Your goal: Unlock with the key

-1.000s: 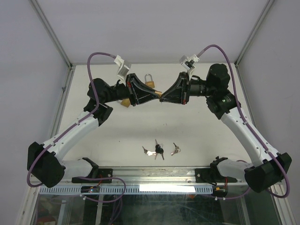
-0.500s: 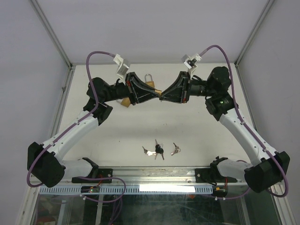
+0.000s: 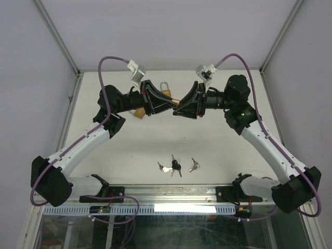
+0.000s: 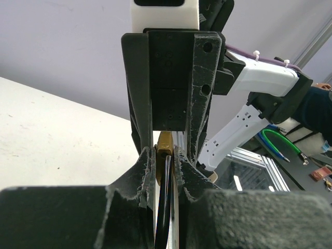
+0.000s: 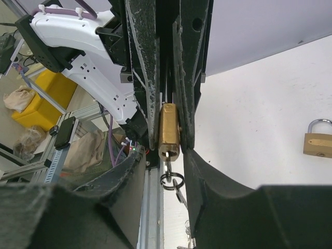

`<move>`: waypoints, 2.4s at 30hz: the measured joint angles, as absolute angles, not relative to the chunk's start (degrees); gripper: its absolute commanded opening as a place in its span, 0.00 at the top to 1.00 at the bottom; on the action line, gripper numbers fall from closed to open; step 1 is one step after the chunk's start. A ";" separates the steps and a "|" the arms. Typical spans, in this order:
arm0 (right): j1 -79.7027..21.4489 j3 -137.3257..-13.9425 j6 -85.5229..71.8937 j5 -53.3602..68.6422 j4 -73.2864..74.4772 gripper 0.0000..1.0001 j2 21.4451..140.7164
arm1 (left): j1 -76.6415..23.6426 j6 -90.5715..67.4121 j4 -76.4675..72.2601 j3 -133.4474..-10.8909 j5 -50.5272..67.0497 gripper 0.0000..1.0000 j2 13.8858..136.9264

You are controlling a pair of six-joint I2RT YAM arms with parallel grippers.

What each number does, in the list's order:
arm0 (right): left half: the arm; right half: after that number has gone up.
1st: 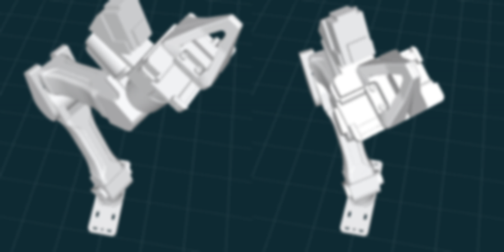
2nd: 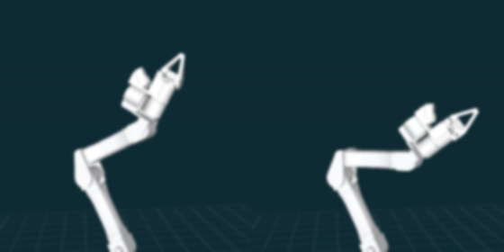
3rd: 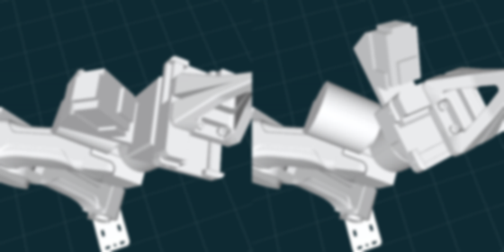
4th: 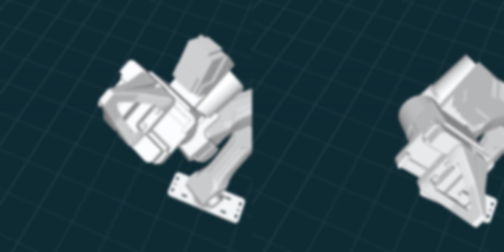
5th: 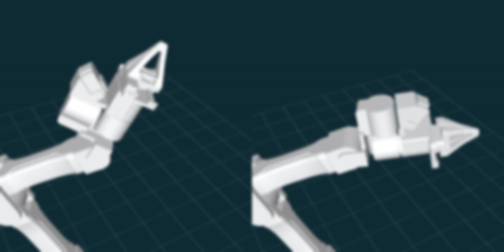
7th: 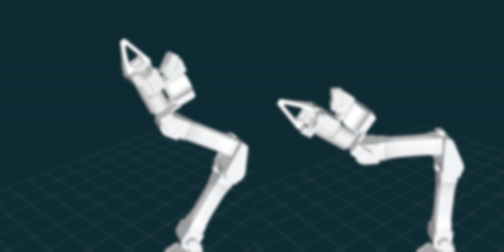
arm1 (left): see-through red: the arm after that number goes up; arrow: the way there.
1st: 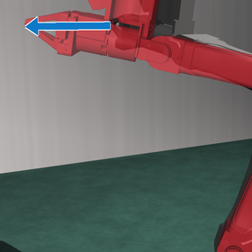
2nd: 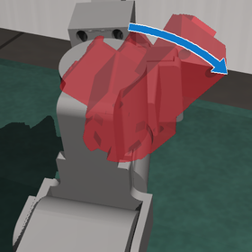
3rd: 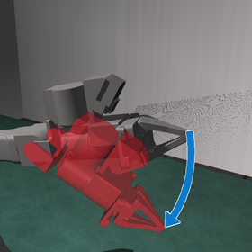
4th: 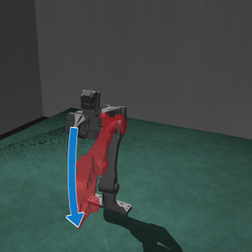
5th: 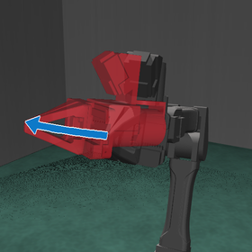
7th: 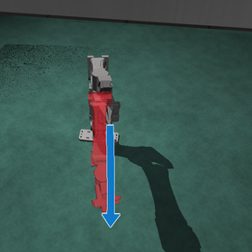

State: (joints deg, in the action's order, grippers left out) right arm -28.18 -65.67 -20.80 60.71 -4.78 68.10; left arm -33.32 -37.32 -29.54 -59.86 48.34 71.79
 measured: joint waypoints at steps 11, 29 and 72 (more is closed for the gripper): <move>-28.45 -66.32 -19.84 59.33 -4.82 1.00 68.42 | -33.36 -38.02 -29.58 -60.29 47.99 1.00 72.10; -25.96 -63.61 -32.62 58.96 -18.26 1.00 68.66 | -33.01 -38.13 -31.83 -60.53 47.07 0.26 71.94; -28.84 -70.19 -25.17 59.11 -3.99 1.00 74.24 | -27.09 -26.20 -11.49 -70.78 62.85 0.54 75.64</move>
State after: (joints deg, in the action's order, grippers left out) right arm -28.84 -70.19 -25.17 59.11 -3.99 74.24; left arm -27.09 -26.20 -11.49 -70.78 62.85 75.64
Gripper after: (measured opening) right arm 0.154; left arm 0.515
